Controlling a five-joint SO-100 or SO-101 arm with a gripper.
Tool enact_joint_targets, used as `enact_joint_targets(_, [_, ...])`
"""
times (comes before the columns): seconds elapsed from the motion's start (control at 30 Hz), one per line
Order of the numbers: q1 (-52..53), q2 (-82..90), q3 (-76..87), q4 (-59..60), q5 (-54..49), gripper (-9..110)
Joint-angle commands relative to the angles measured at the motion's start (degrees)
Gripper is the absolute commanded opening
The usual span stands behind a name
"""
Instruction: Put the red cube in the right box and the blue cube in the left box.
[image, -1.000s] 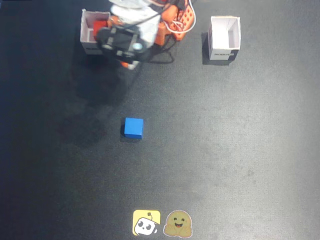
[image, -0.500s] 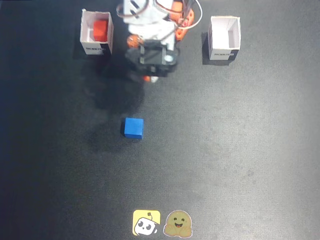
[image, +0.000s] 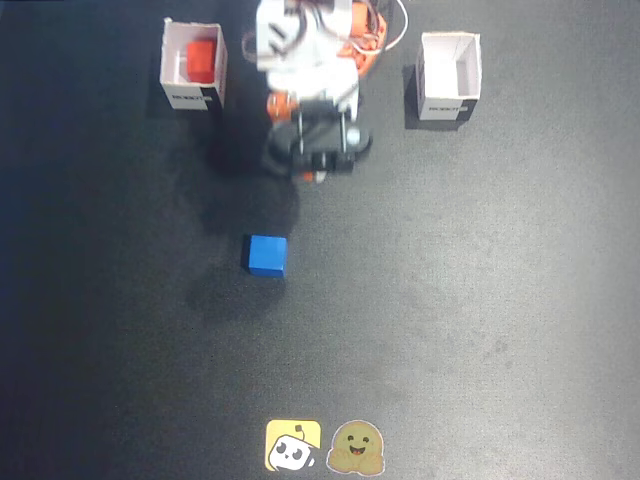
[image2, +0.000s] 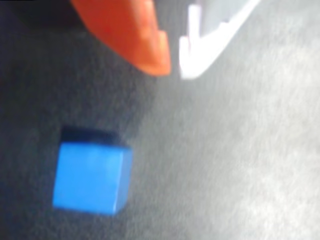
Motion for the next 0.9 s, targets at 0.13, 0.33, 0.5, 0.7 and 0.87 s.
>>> enact_joint_targets(0.13, [2.11, -15.29, -8.88, -7.73, -0.88, 0])
enact_joint_targets(0.33, [2.99, -19.78, -9.67, -11.51, -0.18, 0])
enact_joint_targets(0.5, [4.22, -26.81, -12.04, -15.29, -1.67, 2])
enact_joint_targets(0.7, [4.57, -32.43, -14.68, -17.14, -2.64, 6])
enact_joint_targets(0.87, [4.57, -35.68, -14.77, -19.95, -3.69, 12])
